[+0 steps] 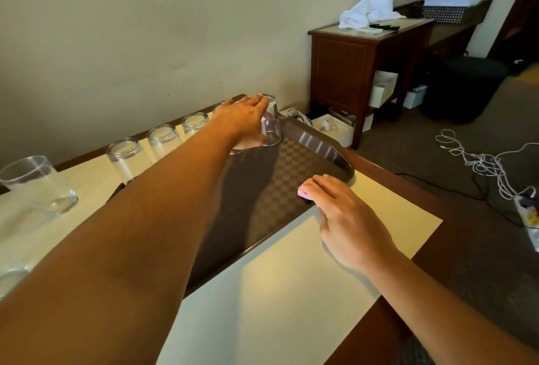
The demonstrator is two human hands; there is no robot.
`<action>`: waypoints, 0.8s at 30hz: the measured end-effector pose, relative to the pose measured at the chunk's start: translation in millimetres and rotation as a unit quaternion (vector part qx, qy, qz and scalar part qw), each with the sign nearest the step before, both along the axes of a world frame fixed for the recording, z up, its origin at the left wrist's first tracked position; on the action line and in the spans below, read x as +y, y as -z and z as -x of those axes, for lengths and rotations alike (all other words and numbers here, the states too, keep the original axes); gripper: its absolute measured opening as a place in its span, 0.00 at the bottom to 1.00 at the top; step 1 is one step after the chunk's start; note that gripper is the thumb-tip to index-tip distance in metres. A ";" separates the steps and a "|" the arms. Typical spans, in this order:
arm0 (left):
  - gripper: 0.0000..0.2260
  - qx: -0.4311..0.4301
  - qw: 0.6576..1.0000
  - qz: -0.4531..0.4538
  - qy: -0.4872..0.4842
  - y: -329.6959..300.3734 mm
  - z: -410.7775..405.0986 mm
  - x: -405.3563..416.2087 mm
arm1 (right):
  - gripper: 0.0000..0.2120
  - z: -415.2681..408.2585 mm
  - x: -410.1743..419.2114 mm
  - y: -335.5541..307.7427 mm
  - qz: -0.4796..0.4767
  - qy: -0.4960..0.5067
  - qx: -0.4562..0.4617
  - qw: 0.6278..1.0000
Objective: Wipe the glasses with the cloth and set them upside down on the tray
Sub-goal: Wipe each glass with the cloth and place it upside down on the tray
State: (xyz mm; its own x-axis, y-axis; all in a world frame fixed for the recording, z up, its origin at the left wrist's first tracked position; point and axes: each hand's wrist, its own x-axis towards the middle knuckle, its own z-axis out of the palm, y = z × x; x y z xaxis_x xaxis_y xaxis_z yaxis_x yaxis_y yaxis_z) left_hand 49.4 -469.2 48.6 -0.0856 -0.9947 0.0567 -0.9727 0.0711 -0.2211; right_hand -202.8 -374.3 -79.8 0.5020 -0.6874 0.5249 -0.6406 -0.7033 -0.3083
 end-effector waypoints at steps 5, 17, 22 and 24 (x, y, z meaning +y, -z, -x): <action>0.43 -0.005 1.000 0.000 -0.013 3.0 -13.5 -9.0 | 0.24 -1.0 1.6 -1.2 -0.001 0.008 -0.006 1.000; 0.42 0.019 0.998 0.014 -0.050 10.4 -17.8 -10.3 | 0.24 -1.8 -2.0 4.0 -0.001 0.007 -0.013 1.000; 0.44 0.013 0.998 0.024 -0.050 14.4 -14.0 -8.0 | 0.24 -0.8 -1.7 4.5 0.007 0.006 -0.014 1.000; 0.45 0.009 0.998 0.023 -0.052 16.4 -16.1 -8.4 | 0.25 -1.2 -1.5 4.7 0.007 0.006 -0.011 1.000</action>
